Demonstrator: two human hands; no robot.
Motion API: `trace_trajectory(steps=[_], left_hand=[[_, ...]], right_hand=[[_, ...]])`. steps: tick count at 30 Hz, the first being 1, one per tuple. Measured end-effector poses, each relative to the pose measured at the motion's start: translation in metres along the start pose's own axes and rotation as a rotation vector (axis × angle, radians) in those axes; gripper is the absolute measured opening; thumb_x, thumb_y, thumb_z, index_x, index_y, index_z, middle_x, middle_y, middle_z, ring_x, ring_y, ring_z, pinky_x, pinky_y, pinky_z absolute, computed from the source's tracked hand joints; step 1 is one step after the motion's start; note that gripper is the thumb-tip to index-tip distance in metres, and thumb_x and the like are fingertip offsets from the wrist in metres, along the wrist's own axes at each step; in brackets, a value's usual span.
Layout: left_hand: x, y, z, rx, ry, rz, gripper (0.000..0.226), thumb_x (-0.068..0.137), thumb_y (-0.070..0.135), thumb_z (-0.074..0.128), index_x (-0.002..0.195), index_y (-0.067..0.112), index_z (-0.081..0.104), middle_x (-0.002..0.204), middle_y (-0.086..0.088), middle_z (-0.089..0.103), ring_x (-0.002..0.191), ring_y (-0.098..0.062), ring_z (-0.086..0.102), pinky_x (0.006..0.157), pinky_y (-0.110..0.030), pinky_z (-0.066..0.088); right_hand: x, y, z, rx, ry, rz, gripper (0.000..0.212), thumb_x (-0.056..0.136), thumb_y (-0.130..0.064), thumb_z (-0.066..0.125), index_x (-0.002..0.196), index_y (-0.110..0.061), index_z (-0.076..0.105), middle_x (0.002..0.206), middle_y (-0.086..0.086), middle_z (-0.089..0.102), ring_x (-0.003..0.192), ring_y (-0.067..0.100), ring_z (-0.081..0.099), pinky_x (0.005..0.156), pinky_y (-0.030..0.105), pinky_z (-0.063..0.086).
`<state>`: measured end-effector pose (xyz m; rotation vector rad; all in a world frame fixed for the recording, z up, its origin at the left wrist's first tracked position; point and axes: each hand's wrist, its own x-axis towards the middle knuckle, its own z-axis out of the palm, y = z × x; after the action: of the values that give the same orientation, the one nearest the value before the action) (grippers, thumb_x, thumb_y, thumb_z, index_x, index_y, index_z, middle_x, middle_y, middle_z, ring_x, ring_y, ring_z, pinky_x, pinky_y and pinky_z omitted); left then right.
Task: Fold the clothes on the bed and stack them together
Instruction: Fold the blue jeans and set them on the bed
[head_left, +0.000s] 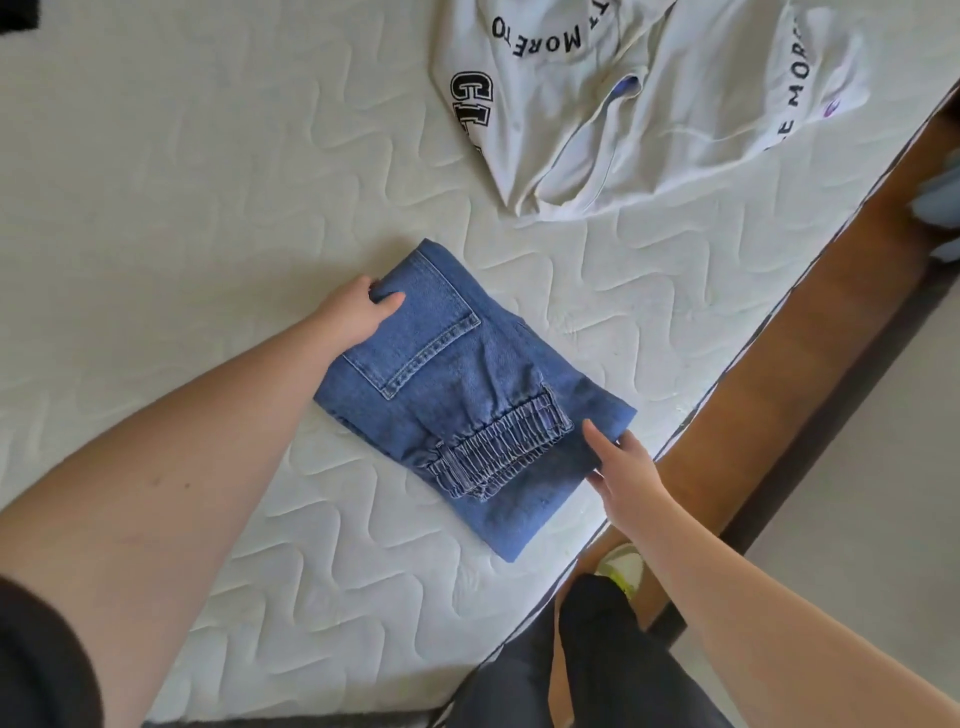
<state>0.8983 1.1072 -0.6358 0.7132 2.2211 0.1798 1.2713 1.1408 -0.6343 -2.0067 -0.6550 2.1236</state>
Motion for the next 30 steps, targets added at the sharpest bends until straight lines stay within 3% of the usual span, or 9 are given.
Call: trace_trajectory(steps=[3,6,9,12,14,16,21,25,30], left_hand=[[0.005,-0.001,0.005,-0.015,-0.007,-0.031,0.055,0.095,0.052,0.054,0.124,0.006,0.055,0.12,-0.015,0.062,0.104,-0.033,0.059,0.087,-0.038,0.047],[-0.003,0.003,0.011,0.001,0.081,-0.037,0.047,0.096,0.049,0.054,0.118,0.007,0.053,0.116,-0.016,0.062,0.103,-0.034,0.059,0.089,-0.042,0.048],[-0.025,0.016,0.03,0.166,0.309,0.02,0.056,0.095,0.045,0.055,0.138,0.011,0.042,0.135,-0.017,0.051,0.126,-0.037,0.048,0.101,-0.048,0.04],[-0.066,0.029,0.062,0.199,0.5,0.259,0.067,0.095,0.037,0.055,0.151,0.009,0.03,0.151,-0.017,0.037,0.14,-0.035,0.034,0.112,-0.05,0.031],[-0.095,0.029,0.092,0.182,0.542,0.304,0.063,0.096,0.031,0.053,0.151,0.007,0.032,0.154,-0.016,0.034,0.143,-0.033,0.031,0.115,-0.051,0.029],[-0.12,0.026,0.119,0.177,0.556,0.232,0.062,0.098,0.031,0.047,0.153,0.007,0.029,0.158,-0.013,0.029,0.146,-0.029,0.026,0.118,-0.049,0.025],[-0.157,0.008,0.174,0.032,0.535,0.028,0.06,0.101,0.029,0.037,0.154,0.005,0.026,0.161,-0.014,0.022,0.148,-0.027,0.023,0.121,-0.043,0.021],[-0.162,-0.004,0.201,0.069,0.418,0.016,0.063,0.1,0.038,0.024,0.152,0.004,0.03,0.16,-0.016,0.024,0.148,-0.031,0.025,0.121,-0.044,0.022],[-0.151,-0.003,0.203,0.137,0.408,0.049,0.065,0.099,0.041,0.022,0.153,0.004,0.027,0.161,-0.02,0.019,0.148,-0.034,0.021,0.122,-0.043,0.013]], right_hand=[[0.01,-0.001,-0.008,-0.107,0.077,-0.05,0.015,0.089,-0.024,0.071,0.102,-0.021,0.065,0.108,0.001,0.069,0.101,0.018,0.066,0.08,0.028,0.057],[0.016,-0.001,-0.017,-0.306,0.163,-0.072,0.027,0.087,-0.029,0.073,0.106,-0.014,0.062,0.101,0.003,0.07,0.088,0.021,0.071,0.081,0.037,0.06],[0.011,-0.002,-0.021,-0.712,0.349,-0.183,0.035,0.086,-0.041,0.071,0.107,-0.02,0.052,0.095,-0.001,0.065,0.078,0.017,0.066,0.074,0.041,0.059],[0.0,-0.001,-0.016,-0.773,0.462,-0.527,0.035,0.09,-0.034,0.066,0.118,-0.021,0.048,0.111,-0.002,0.055,0.1,0.02,0.059,0.088,0.045,0.054],[-0.004,-0.006,-0.004,-0.885,0.419,-0.833,0.039,0.094,-0.026,0.06,0.13,-0.017,0.048,0.124,0.001,0.054,0.116,0.021,0.052,0.103,0.045,0.044],[-0.002,-0.018,0.019,-1.028,0.299,-1.085,0.047,0.096,-0.02,0.058,0.14,-0.011,0.045,0.138,0.006,0.051,0.13,0.023,0.044,0.112,0.044,0.033],[0.028,-0.04,0.086,-1.422,-0.041,-1.396,0.056,0.099,-0.024,0.049,0.15,-0.005,0.035,0.156,0.009,0.036,0.145,0.026,0.031,0.119,0.042,0.024],[0.07,-0.042,0.092,-1.795,-0.159,-1.3,0.065,0.103,-0.044,0.031,0.157,-0.013,0.013,0.164,0.001,0.011,0.151,0.017,0.01,0.123,0.034,0.005],[0.089,-0.04,0.089,-1.861,-0.172,-1.235,0.068,0.101,-0.05,0.02,0.158,-0.016,0.004,0.165,-0.003,0.001,0.151,0.013,0.0,0.123,0.033,0.003]])
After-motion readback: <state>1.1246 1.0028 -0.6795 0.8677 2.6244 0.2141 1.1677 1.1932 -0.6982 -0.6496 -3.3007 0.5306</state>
